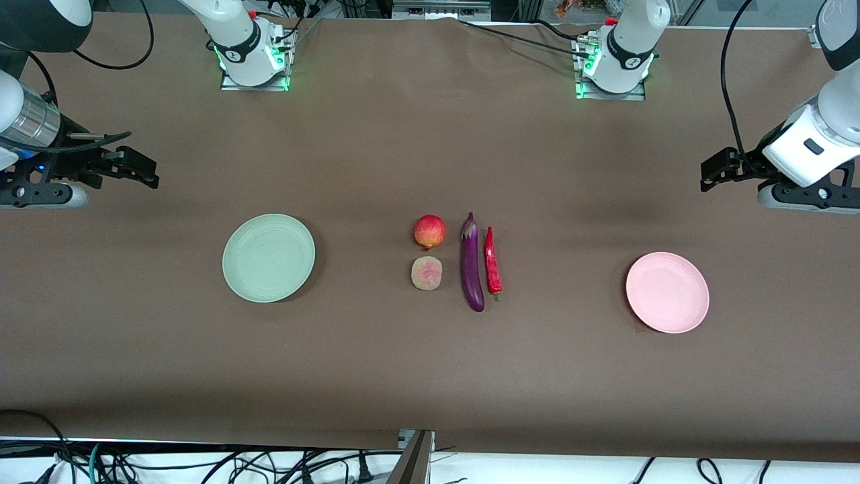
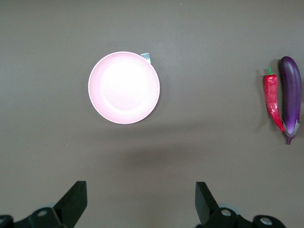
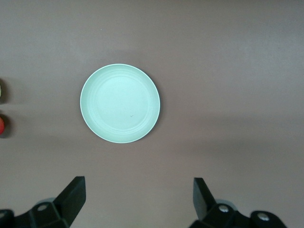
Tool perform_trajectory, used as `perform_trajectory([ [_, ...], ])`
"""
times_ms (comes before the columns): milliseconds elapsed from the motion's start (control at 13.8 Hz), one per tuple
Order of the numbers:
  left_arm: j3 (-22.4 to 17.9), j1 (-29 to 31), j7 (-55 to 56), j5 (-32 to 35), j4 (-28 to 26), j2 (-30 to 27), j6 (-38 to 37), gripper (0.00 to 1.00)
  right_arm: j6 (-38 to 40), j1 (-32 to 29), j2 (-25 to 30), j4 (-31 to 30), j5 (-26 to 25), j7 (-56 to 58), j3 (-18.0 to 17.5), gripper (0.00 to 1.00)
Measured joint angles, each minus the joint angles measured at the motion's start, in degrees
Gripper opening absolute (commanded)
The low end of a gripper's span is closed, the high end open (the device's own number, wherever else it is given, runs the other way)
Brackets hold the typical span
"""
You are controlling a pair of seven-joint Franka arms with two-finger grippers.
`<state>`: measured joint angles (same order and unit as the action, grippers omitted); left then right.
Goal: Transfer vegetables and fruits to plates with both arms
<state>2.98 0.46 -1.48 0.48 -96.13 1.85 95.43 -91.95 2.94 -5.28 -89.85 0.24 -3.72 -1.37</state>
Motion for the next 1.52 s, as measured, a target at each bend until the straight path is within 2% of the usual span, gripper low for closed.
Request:
perform_trajectory([
  [1520, -0.06, 0.26, -0.01, 0.00, -0.01, 0.42, -2.09, 1.00, -0.72, 0.07, -0.09, 0.69, 0.00, 0.00, -0.18, 1.00],
])
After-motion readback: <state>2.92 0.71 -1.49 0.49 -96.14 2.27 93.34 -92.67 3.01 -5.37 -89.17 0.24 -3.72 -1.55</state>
